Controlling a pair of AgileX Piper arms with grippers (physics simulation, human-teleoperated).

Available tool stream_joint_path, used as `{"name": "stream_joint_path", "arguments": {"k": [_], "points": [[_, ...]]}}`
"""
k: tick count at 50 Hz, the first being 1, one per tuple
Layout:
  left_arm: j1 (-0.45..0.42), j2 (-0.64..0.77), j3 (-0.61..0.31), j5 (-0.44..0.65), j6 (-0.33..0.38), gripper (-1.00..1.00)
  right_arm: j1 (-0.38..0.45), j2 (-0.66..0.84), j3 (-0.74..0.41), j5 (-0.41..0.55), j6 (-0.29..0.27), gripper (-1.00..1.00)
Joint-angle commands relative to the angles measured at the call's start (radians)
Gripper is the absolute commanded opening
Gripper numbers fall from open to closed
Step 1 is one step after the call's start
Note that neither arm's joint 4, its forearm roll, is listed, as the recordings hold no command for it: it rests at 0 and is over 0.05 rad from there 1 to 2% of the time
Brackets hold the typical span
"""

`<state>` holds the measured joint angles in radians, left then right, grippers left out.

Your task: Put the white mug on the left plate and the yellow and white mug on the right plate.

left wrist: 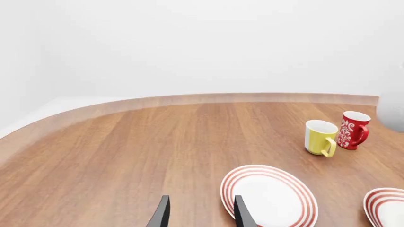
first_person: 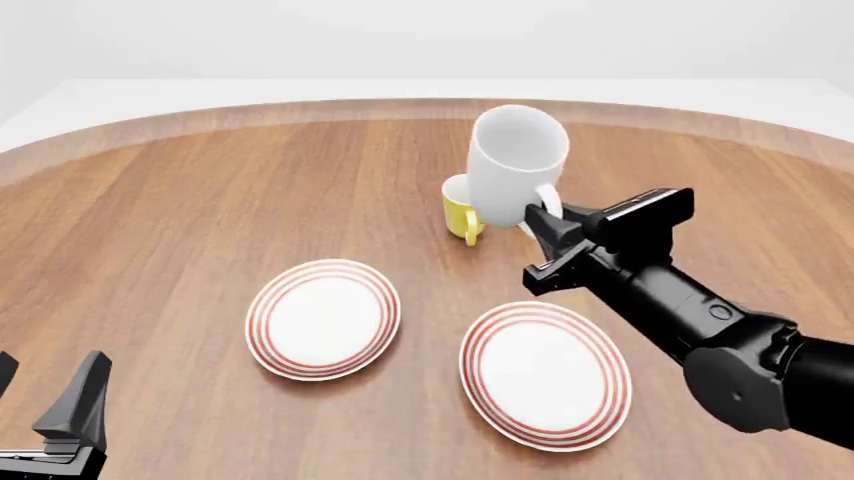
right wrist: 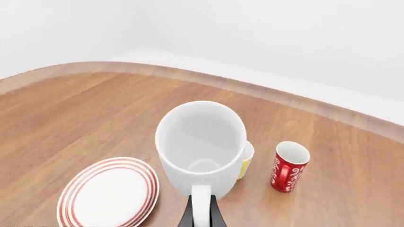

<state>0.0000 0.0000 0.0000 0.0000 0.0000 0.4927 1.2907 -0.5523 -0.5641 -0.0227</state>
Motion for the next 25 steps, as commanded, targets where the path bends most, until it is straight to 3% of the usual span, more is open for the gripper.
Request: {"name": "stream_joint_path", "arguments": {"k": [1, 25], "points": [[0.000, 0.000, 0.000, 0.000, 0.000, 1.00, 0.057, 0.037, -0.044, 0.003, 0.003, -1.00], [0.000, 0.000, 0.000, 0.000, 0.000, 1.00, 0.133, 0.142, -0.117, -0.014, 0.008, -1.00]]}}
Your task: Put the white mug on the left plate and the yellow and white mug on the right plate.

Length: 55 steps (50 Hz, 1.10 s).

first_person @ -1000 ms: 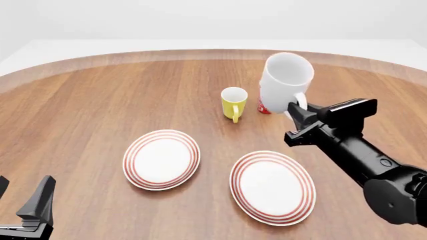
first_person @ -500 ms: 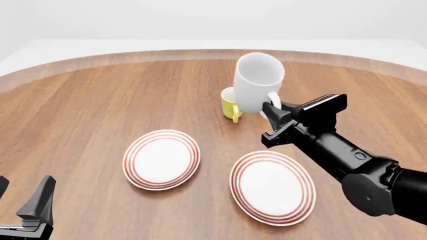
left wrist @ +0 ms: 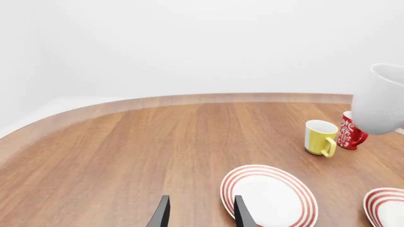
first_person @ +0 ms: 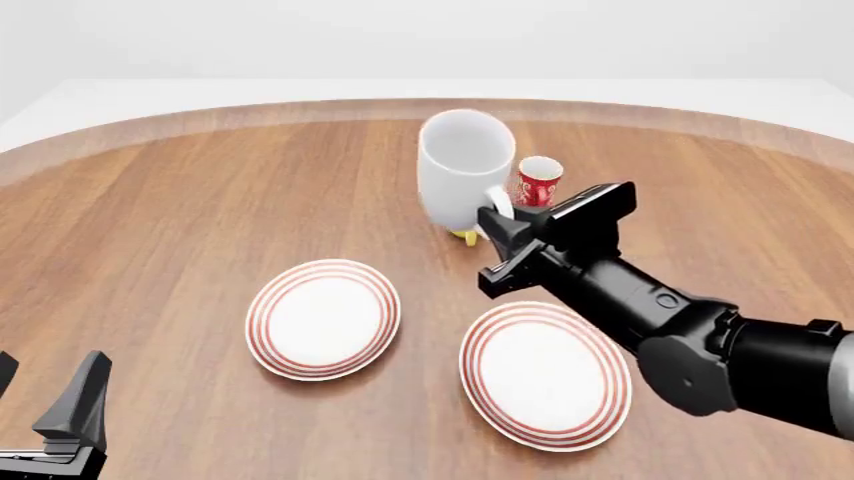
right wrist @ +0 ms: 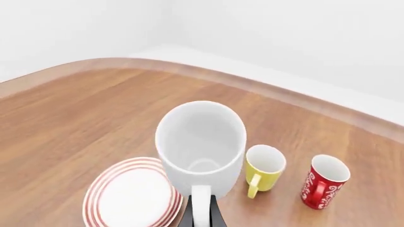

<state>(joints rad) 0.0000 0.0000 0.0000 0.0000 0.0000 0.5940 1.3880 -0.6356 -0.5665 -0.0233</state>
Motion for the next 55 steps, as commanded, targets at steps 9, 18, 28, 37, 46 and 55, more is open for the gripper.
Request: {"name": "stream_joint_path", "arguments": {"k": [9, 18, 28, 37, 46, 55], "points": [[0.000, 0.000, 0.000, 0.000, 0.000, 1.00, 0.061, 0.096, -0.061, -0.022, 0.017, -1.00], [0.000, 0.000, 0.000, 0.000, 0.000, 1.00, 0.092, 0.134, -0.087, -0.024, 0.023, -1.00], [0.000, 0.000, 0.000, 0.000, 0.000, 1.00, 0.120, 0.175, -0.116, -0.026, 0.024, -1.00], [0.000, 0.000, 0.000, 0.000, 0.000, 1.00, 0.143, 0.216, -0.147, -0.030, 0.030, -1.00], [0.000, 0.000, 0.000, 0.000, 0.000, 1.00, 0.162, 0.241, -0.165, -0.032, 0.036, -1.00], [0.000, 0.000, 0.000, 0.000, 0.000, 1.00, 0.173, 0.273, -0.184, -0.040, 0.046, -1.00]]}}
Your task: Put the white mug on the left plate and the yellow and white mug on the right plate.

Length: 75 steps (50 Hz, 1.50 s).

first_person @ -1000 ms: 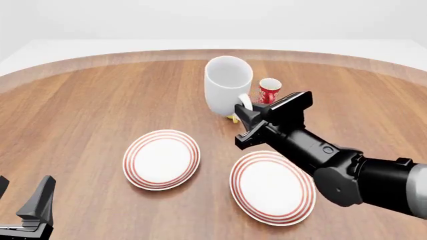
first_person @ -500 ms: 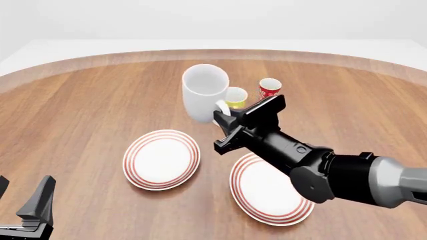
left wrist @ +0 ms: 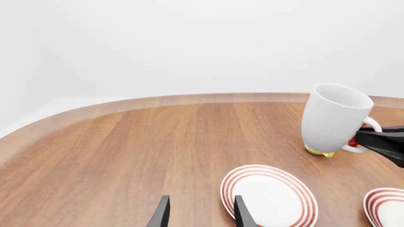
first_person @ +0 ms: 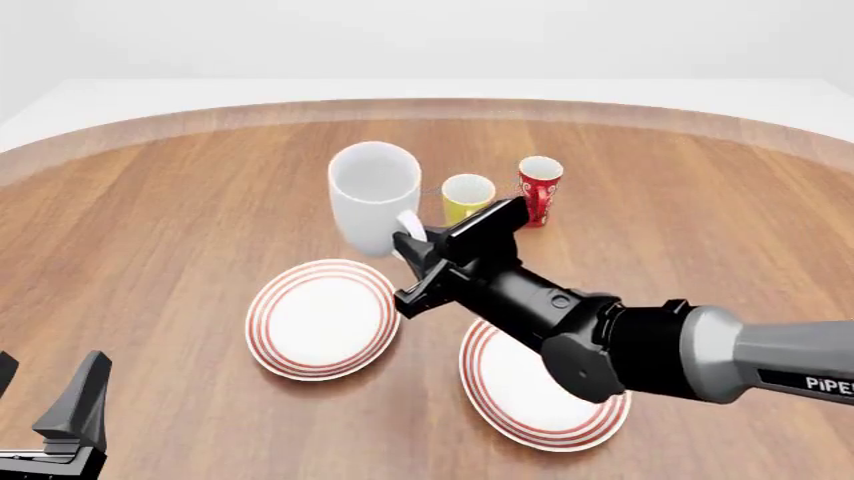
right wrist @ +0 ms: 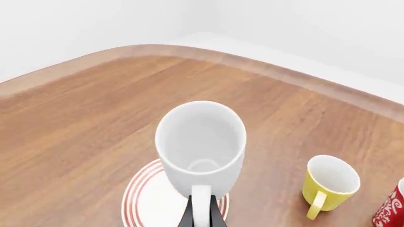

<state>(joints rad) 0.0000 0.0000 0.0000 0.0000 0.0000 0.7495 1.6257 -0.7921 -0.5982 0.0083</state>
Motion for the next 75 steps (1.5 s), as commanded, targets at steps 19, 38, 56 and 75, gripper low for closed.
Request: {"name": "stream_joint_path", "arguments": {"k": [19, 38, 56, 75], "points": [[0.000, 0.000, 0.000, 0.000, 0.000, 1.00, 0.041, 0.090, -0.053, -0.019, 0.030, -1.00], [0.000, 0.000, 0.000, 0.000, 0.000, 1.00, 0.069, 0.143, -0.080, -0.018, 0.036, -1.00], [0.000, 0.000, 0.000, 0.000, 0.000, 1.00, 0.077, 0.199, -0.110, -0.024, 0.051, -1.00], [0.000, 0.000, 0.000, 0.000, 0.000, 1.00, 0.093, 0.245, -0.135, -0.025, 0.065, -1.00]]}}
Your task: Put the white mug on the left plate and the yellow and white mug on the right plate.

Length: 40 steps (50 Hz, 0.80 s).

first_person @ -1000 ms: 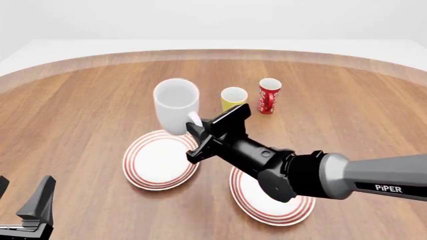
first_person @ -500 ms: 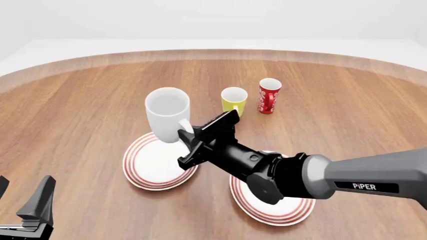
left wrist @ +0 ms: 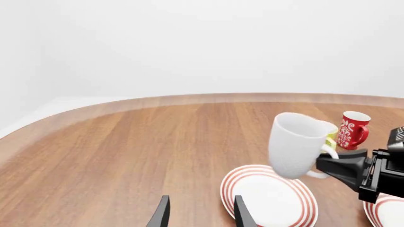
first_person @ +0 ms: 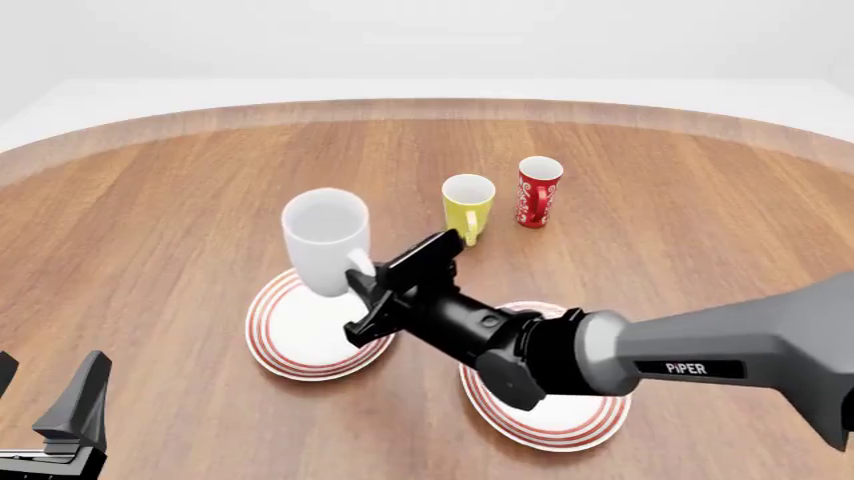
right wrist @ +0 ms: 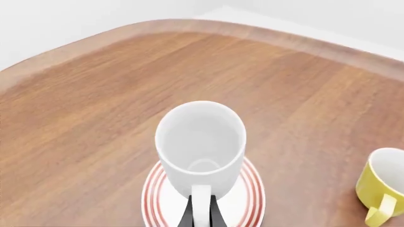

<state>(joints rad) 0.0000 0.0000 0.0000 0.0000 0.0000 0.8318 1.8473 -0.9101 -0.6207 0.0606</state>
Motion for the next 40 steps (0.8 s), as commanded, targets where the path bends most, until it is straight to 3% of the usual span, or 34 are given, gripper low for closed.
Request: {"name": "stream_joint_path", "arguments": {"k": [1, 40], "points": [[0.000, 0.000, 0.000, 0.000, 0.000, 1.00, 0.011, 0.026, -0.019, -0.003, 0.013, -1.00], [0.000, 0.000, 0.000, 0.000, 0.000, 1.00, 0.019, 0.114, -0.071, 0.003, 0.021, -1.00]]}}
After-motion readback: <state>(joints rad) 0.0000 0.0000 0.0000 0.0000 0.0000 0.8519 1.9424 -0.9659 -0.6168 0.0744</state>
